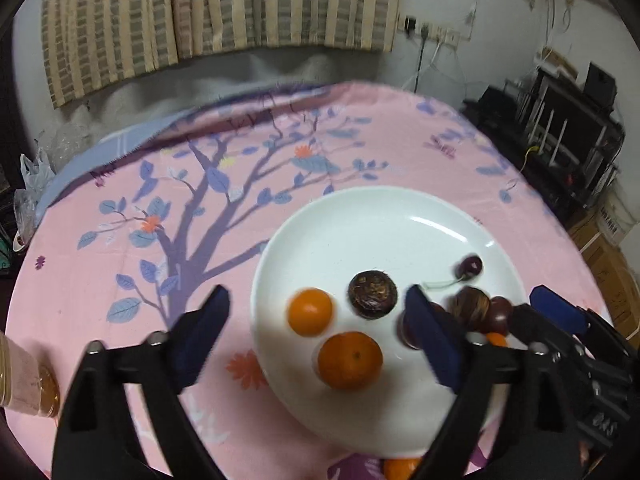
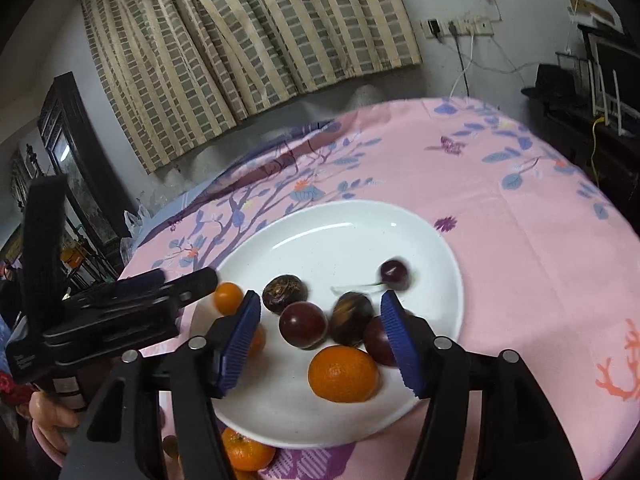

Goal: Organize fruits
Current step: 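Release the tomato and mangosteen into the white plate with both tools, then withdraw both open tools from the plate back over the fruit pile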

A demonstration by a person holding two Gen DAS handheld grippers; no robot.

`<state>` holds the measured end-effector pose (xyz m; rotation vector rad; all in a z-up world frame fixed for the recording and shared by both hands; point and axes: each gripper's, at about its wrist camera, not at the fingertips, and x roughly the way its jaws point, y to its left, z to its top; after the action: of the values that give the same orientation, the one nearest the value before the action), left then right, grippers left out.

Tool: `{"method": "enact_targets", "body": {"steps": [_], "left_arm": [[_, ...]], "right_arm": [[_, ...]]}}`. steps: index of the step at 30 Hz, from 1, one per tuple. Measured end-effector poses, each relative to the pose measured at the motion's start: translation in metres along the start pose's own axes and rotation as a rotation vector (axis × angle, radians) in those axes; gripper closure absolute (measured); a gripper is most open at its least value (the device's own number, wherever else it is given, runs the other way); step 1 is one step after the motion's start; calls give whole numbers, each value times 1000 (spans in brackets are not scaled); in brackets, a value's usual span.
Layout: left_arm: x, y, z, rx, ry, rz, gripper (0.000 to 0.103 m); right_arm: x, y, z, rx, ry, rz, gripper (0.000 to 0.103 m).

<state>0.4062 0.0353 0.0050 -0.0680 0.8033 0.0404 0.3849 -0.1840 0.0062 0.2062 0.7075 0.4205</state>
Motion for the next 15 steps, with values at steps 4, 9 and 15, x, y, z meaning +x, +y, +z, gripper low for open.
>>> {"method": "enact_targets", "body": {"steps": [4, 9, 15], "left_arm": [[-52, 16, -27, 2, -59, -8, 5], [-93, 45, -94, -55, -126, 7, 5], [-96, 67, -148, -110, -32, -18, 5]], "right_arm": [[-27, 7, -11, 2, -21, 46, 36], [-44, 19, -58, -42, 44, 65, 35], [-66, 31, -102, -94, 88, 49, 35]]}}
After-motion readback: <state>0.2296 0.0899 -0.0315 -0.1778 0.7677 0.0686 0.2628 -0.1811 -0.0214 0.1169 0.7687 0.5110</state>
